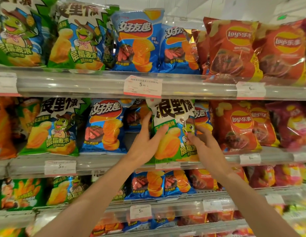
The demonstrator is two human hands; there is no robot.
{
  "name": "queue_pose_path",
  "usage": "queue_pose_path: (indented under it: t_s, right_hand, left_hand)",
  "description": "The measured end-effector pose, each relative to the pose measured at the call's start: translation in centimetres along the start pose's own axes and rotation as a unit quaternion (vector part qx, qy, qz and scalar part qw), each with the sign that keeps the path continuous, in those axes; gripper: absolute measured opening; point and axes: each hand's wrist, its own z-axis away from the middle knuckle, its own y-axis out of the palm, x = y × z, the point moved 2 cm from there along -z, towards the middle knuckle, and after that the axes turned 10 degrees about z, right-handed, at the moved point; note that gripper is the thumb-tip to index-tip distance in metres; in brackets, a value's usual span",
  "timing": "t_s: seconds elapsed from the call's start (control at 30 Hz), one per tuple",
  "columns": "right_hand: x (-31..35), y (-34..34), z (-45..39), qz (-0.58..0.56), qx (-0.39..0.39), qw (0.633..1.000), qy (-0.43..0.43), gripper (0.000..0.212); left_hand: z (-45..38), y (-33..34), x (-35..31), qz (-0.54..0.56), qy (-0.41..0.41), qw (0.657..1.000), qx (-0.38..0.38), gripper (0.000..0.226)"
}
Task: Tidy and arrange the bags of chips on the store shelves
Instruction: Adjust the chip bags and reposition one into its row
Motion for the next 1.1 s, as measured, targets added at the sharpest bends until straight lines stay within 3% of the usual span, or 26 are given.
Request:
queue_pose_path:
  t_s: [0.3,0.4,0.47,0.63,0.83,0.93,1.03,1.1]
  right_hand:
    - [2.5,6.2,0.9,-0.035,0.105,0.994,-0.006,0.022]
    - [4.5,9.4,1.5,-0.016,0.150,0.988,-0.019,0.052]
    - [5.6,11.8,1.8,0.003,0.168,0.985,-0.030,0.059]
    - [7.6,17.5,2.4,0.013,0.190,0.981,-0.043,0.031]
    - [9.0,21.4,2.7,0.060,0.212,0.973,-0.073,0.038]
    - [8.9,21.3,2.2,0.069,0.179,0.979,-0.076,0.071]
    - [8.1,19.8,0.4,0.130,0.040,0.987,-0.085,0.059]
    - [7.1,19.7,-1.5,0.164,-0.005,0.983,-0.087,0.058]
  left_hand:
    - [2.9,-7.0,-0.8,0.019,0.011,0.998,-0.066,0.070]
    - [4.6,-10.4,-1.2,0.009,0.014,0.997,-0.081,0.064]
    - [5.6,-12.7,-1.5,-0.008,0.016,0.995,-0.099,0.064]
    - [8.4,-17.9,-2.3,-0.017,0.016,0.990,-0.138,0.064]
    - [9.8,-21.5,-2.9,-0.033,0.015,0.985,-0.170,0.065]
    - [9.8,-22.6,-2.5,-0.031,0.021,0.981,-0.188,0.063]
    - [9.9,-23.5,-2.0,-0.029,0.018,0.979,-0.201,0.065]
    - [9.9,-23.7,-1.8,-0.018,0.015,0.978,-0.209,0.064]
